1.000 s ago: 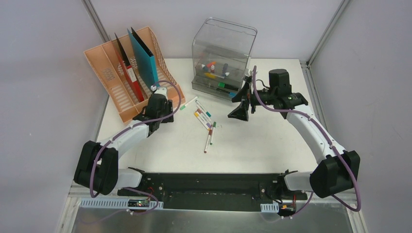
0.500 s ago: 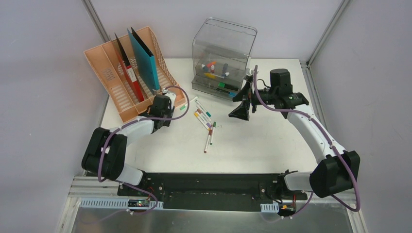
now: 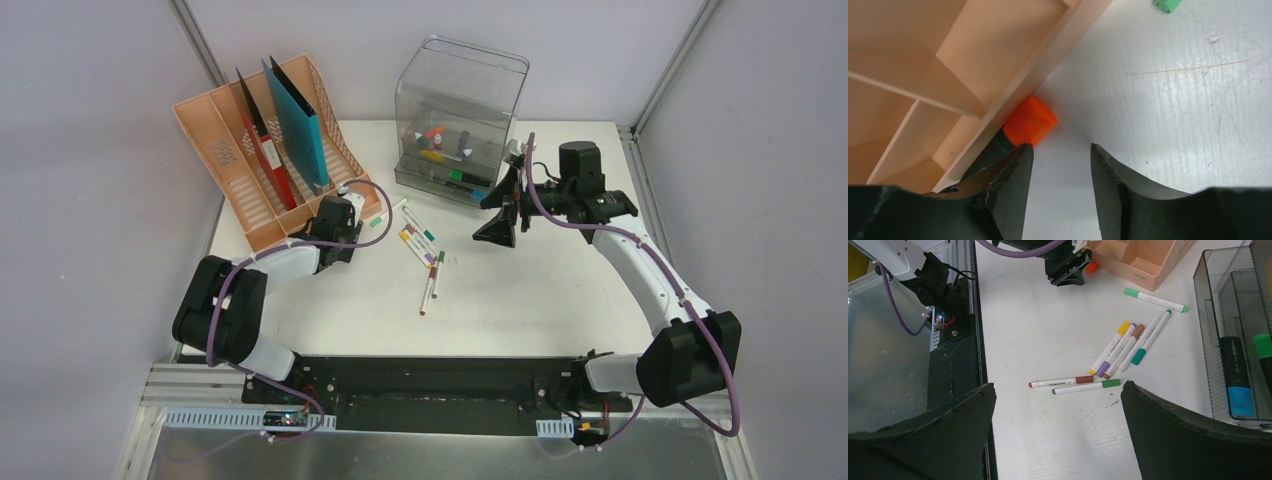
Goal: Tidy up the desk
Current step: Pick up the stationery from the center of the board.
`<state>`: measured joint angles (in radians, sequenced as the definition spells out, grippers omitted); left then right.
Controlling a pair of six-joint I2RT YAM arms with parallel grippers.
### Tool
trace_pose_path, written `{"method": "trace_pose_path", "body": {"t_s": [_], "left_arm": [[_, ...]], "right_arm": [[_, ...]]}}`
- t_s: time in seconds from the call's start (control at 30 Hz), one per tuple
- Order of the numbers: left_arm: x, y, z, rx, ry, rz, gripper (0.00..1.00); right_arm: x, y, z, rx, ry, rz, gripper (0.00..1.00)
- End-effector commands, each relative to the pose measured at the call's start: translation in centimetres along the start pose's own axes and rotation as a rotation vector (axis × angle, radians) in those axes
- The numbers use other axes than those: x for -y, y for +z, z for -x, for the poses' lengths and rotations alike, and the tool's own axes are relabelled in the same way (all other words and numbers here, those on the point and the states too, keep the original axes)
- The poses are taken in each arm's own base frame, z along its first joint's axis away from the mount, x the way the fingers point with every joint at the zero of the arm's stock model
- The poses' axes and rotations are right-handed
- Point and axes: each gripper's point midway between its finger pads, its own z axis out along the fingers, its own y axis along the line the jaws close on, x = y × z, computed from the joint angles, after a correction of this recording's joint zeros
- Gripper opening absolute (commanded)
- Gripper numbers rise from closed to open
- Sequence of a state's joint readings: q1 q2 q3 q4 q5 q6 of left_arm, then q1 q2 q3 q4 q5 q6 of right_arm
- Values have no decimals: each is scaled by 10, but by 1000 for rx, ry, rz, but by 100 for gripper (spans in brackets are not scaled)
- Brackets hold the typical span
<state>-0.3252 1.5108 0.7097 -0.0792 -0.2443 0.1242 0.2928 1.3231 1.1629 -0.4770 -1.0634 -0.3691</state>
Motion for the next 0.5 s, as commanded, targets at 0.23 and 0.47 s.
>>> {"method": "trace_pose_path", "body": {"t_s": [0.23, 0.47], "left_arm": [[-20, -8, 12, 83, -26, 91, 66], [-28, 5, 10, 35, 5, 144, 64]], "right_arm": [[-7, -2, 9, 29, -54, 38, 100], [-8, -1, 9, 30, -46, 50, 100]]}}
